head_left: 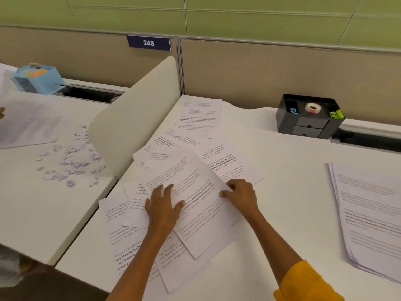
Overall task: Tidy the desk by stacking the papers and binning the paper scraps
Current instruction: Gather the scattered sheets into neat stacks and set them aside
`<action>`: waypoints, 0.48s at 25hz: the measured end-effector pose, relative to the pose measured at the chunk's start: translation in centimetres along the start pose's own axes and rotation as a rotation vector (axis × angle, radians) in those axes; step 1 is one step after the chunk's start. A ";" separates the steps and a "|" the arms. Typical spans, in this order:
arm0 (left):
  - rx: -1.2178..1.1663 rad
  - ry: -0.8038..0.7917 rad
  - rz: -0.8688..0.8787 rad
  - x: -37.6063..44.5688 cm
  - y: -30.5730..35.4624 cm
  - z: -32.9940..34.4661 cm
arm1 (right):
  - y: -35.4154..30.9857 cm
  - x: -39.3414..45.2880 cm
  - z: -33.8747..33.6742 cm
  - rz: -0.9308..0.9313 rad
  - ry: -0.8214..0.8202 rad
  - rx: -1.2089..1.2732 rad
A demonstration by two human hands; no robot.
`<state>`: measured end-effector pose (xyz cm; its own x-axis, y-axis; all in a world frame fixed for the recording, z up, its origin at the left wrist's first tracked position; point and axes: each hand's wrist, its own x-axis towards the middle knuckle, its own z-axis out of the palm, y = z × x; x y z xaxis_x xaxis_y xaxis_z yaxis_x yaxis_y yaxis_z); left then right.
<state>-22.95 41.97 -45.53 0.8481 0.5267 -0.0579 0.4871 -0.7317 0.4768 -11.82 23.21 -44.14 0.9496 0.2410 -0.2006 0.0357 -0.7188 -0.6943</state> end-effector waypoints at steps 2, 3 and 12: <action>-0.061 0.129 -0.047 0.1 -0.6 -0.7 | 1.1 -0.6 -0.9 0.024 0.060 0.198; -0.056 0.163 -0.092 0.2 -1.0 -1.1 | 1.7 -0.9 -1.3 0.040 0.086 0.309; 0.145 0.036 -0.369 1.6 -2.2 -3.9 | 5.1 -2.0 -2.9 0.169 0.227 0.786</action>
<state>-23.49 46.07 -43.24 0.6035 0.7790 -0.1702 0.7846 -0.5421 0.3011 -12.66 17.12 -45.28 0.9654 -0.0271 -0.2593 -0.2604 -0.0485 -0.9643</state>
